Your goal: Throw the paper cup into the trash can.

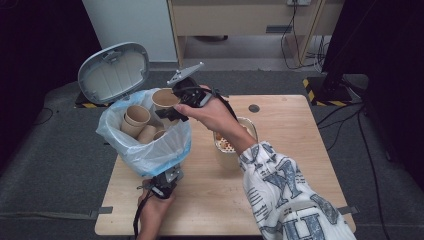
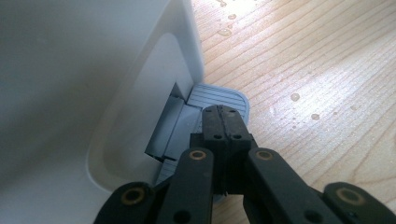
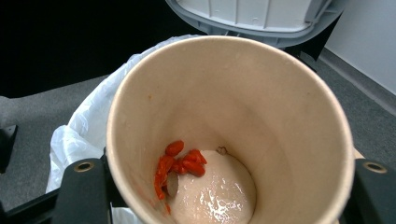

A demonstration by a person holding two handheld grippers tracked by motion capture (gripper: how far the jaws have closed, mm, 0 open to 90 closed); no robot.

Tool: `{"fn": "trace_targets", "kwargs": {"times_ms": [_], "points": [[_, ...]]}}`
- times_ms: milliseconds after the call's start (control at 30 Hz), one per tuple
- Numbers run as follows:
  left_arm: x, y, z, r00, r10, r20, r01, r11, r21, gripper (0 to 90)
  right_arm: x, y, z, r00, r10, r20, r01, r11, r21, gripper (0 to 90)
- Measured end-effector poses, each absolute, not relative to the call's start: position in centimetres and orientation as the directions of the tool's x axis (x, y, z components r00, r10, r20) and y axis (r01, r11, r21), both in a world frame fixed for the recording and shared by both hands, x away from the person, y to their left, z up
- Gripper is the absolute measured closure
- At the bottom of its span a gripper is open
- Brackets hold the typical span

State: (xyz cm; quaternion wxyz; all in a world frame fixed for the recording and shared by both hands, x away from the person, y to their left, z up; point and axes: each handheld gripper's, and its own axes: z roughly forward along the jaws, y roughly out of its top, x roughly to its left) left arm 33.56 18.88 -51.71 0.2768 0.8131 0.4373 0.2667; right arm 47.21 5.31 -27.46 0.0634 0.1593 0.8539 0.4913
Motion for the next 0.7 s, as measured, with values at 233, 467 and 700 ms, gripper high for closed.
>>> {"fn": "trace_targets", "kwargs": {"times_ms": [233, 467, 700], "points": [[33.6, 18.9, -51.7, 0.476, 0.859, 0.190, 0.564, -0.464, 0.683, 89.5, 47.2, 6.0, -27.8, -0.943, 0.331, 0.044, 0.203, 0.464, 0.862, 30.8], [33.6, 18.9, -51.7, 0.475, 0.860, 0.188, 0.565, -0.461, 0.684, 89.5, 47.1, 6.7, -28.0, -0.943, 0.330, 0.046, 0.205, 0.465, 0.861, 30.6], [33.6, 18.9, -51.7, 0.476, 0.859, 0.191, 0.564, -0.464, 0.683, 89.5, 47.0, 7.9, -28.2, -0.946, 0.321, 0.039, 0.193, 0.466, 0.864, 27.2]]}}
